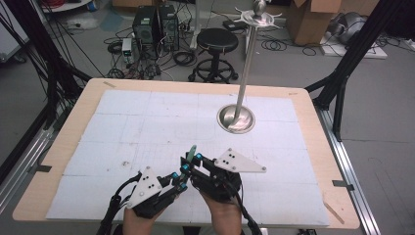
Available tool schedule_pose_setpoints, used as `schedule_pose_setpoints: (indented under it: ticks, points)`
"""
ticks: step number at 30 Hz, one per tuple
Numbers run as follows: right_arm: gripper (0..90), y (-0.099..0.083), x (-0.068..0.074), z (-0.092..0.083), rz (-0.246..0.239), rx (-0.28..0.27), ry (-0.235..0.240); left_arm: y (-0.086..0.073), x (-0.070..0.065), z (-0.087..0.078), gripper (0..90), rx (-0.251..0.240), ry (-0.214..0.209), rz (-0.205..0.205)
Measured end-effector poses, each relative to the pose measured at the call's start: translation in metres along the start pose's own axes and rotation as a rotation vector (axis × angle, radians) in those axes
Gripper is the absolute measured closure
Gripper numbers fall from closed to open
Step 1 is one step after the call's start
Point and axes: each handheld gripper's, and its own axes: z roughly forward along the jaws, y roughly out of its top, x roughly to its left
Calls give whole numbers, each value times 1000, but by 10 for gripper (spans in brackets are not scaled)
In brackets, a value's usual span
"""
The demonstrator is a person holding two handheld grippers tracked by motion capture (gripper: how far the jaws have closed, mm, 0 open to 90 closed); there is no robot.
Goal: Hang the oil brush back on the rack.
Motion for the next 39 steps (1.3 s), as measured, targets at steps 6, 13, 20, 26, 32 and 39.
schedule_pose_setpoints:
  ticks: [6,13,20,26,32,39]
  points:
    - [756,2,4,-1,-28,1,36,0,3,-3,841,-19,-36,5]
    - [763,5,8,-5,-54,-24,73,2,9,-7,829,-51,-121,-9]
    - [764,10,0,-17,-66,-26,83,0,25,-11,523,-45,-263,-49]
    - [763,9,-12,-28,-96,1,193,-2,36,-13,495,-42,-420,-82]
    - [763,4,-25,-32,-116,-1,370,-1,32,-11,496,-41,-523,-74]
    - [762,1,-32,-34,-88,-42,590,-3,25,-6,500,-27,-645,-80]
